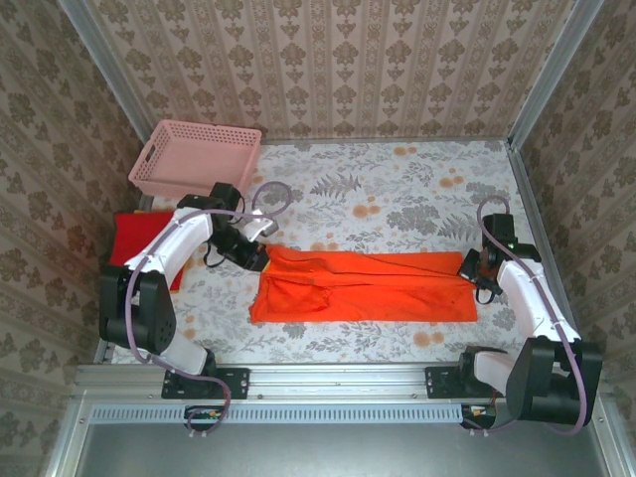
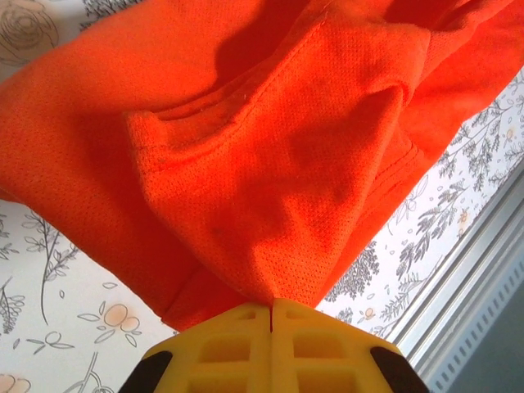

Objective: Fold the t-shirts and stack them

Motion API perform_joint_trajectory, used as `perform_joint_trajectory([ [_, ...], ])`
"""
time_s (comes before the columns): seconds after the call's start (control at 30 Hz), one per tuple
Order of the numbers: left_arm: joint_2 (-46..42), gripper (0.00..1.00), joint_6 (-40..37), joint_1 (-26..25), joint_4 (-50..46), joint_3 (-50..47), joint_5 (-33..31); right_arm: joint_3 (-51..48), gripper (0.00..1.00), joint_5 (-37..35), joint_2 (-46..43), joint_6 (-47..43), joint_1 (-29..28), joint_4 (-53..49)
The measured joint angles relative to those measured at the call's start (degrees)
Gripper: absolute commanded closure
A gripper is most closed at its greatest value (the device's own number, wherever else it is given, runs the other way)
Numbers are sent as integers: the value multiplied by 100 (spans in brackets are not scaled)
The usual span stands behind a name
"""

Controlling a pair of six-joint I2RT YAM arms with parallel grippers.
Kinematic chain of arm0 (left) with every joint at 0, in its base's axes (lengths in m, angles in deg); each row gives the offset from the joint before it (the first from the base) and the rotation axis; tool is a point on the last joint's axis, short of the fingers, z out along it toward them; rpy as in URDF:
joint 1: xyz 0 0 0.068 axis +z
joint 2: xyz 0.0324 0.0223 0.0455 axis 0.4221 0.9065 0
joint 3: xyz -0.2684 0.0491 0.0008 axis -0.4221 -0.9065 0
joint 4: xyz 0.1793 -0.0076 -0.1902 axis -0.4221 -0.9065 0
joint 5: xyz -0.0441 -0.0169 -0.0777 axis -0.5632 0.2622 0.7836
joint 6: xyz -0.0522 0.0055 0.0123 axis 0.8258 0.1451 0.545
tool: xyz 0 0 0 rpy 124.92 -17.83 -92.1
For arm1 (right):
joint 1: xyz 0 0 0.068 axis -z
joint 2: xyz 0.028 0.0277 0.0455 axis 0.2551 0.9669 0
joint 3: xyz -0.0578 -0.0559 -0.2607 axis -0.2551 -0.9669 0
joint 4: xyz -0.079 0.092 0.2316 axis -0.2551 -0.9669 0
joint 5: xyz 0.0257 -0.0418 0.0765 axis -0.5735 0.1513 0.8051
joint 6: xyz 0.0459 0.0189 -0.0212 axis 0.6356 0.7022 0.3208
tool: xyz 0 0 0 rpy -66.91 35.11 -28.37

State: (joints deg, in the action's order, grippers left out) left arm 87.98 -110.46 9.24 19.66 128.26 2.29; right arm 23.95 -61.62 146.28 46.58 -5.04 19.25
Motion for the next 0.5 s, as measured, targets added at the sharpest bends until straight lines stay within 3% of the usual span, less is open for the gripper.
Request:
perform_joint_trajectory([
  [0.5,-205,100,2,-33,-367,-122,-109,-4,100,-151,-219,42,31,-299],
])
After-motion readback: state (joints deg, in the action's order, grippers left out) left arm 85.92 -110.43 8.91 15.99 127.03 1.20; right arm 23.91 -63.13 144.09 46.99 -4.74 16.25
